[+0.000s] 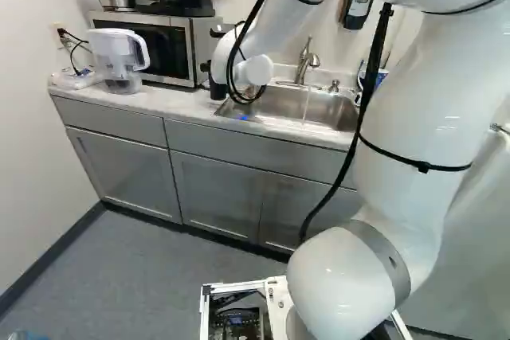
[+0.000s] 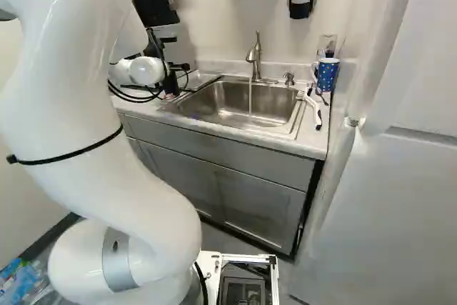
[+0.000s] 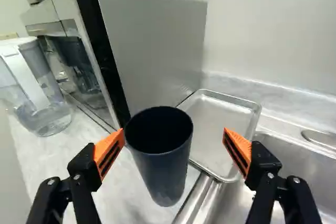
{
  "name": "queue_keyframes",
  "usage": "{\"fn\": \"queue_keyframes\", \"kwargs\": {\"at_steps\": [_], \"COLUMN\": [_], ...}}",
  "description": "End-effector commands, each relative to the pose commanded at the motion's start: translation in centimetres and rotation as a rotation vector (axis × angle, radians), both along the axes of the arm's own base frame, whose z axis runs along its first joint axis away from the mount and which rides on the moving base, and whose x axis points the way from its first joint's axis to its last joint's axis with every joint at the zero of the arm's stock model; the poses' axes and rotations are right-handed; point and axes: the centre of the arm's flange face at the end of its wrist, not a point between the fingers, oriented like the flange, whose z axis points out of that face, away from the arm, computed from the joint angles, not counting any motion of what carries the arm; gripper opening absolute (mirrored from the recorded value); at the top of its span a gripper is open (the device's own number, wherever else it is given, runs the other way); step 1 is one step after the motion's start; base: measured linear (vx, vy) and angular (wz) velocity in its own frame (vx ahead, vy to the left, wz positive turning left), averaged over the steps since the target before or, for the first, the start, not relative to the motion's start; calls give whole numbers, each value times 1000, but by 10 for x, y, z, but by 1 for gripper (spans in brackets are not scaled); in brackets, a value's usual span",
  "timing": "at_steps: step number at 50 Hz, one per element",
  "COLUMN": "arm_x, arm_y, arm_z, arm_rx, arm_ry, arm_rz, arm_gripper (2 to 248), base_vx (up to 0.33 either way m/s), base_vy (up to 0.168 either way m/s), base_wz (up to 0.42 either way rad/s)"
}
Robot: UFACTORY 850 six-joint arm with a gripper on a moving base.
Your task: Rinse the cup and place it in the tray
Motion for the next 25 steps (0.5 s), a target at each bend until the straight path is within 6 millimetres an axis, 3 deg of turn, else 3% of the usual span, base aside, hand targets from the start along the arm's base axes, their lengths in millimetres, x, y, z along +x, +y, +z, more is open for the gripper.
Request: {"fn": "queue_keyframes", "kwargs": {"at_steps": [25], "arm_x": [0], "arm_y": [2], "arm_z": [-12], "arm_rx": [31], "arm_ry": [-109], "arm_rz": [1], "arm_gripper": [247], "base_vx": [0], "base_vy": [0], "base_wz": [0]}}
